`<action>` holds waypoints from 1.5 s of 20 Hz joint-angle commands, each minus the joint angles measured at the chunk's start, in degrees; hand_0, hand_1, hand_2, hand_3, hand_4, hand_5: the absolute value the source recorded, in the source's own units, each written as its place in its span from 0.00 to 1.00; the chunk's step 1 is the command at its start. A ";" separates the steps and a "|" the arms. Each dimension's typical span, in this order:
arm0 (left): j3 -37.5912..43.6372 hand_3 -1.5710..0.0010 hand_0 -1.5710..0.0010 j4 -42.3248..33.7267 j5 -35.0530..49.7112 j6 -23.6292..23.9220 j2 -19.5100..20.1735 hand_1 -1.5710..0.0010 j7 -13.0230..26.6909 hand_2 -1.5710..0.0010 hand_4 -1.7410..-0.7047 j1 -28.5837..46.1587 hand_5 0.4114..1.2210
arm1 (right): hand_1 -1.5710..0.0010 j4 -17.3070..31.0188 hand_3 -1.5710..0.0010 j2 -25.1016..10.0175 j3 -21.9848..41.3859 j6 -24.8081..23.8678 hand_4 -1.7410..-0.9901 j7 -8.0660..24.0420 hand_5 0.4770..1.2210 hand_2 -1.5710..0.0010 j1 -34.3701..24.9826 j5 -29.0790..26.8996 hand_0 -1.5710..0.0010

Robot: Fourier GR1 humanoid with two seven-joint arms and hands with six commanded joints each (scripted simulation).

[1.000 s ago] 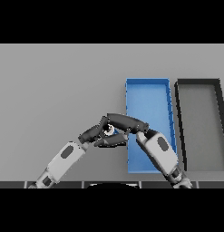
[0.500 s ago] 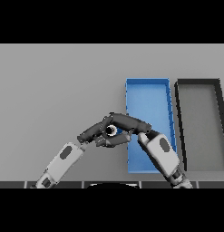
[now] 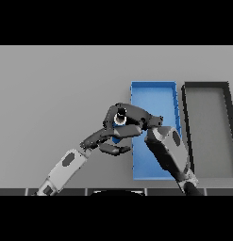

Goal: Pick up the blue pipe and place it into the blue bin.

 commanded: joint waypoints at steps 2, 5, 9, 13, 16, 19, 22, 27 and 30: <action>0.19 1.00 1.00 1.24 -0.46 -0.02 0.04 1.00 0.05 1.00 0.85 -0.43 0.11 | 0.00 0.40 0.00 -1.70 -2.19 -2.50 0.33 0.16 1.00 0.00 -4.38 -1.80 0.00; 0.06 1.00 1.00 -0.09 0.11 -0.57 0.63 1.00 -0.67 1.00 0.84 0.17 0.09 | 0.00 3.10 0.00 -4.68 -5.94 -0.76 0.33 -2.90 1.00 0.00 -11.94 -1.29 0.00; 0.05 1.00 1.00 -0.99 0.03 -0.13 0.98 1.00 -0.29 1.00 0.85 0.99 0.09 | 0.00 10.24 0.00 -7.62 -11.76 -4.74 0.32 -5.07 1.00 0.00 -18.53 1.81 0.00; 0.24 1.00 1.00 -1.28 -0.38 0.36 1.27 1.00 0.79 1.00 0.87 0.80 0.08 | 0.00 18.99 0.00 -11.55 -16.17 -5.38 0.32 -5.81 1.00 0.00 -19.63 9.01 0.00; 0.52 1.00 1.00 -1.86 -0.89 0.63 2.26 1.00 0.19 1.00 0.88 1.21 0.07 | 0.00 25.34 0.00 -13.56 -19.45 -4.29 0.32 -5.29 1.00 0.00 -16.35 11.59 0.00; 0.48 1.00 1.00 -1.73 -1.52 1.04 2.44 1.00 0.43 1.00 0.88 1.35 0.06 | 0.00 28.18 0.00 -14.18 -22.15 -5.68 0.32 -4.01 1.00 0.00 -12.74 13.86 0.00; 1.19 1.00 1.00 -2.02 -0.59 0.47 2.86 1.00 0.50 1.00 0.88 0.46 0.06 | 0.00 29.03 0.00 -14.16 -23.10 -5.96 0.32 -1.84 1.00 0.00 -7.43 16.13 0.00; 0.27 1.00 1.00 -2.50 -0.95 0.49 2.43 1.00 0.45 1.00 0.88 1.50 0.07 | 0.00 28.84 0.00 -13.22 -22.02 -11.24 0.32 1.81 1.00 0.00 2.18 20.08 0.00; 0.15 1.00 1.00 -2.52 -1.22 0.35 2.94 1.00 0.88 1.00 0.88 1.69 0.07 | 0.00 28.81 0.31 -16.15 -16.39 -14.86 0.21 1.81 1.00 0.00 7.10 19.02 0.00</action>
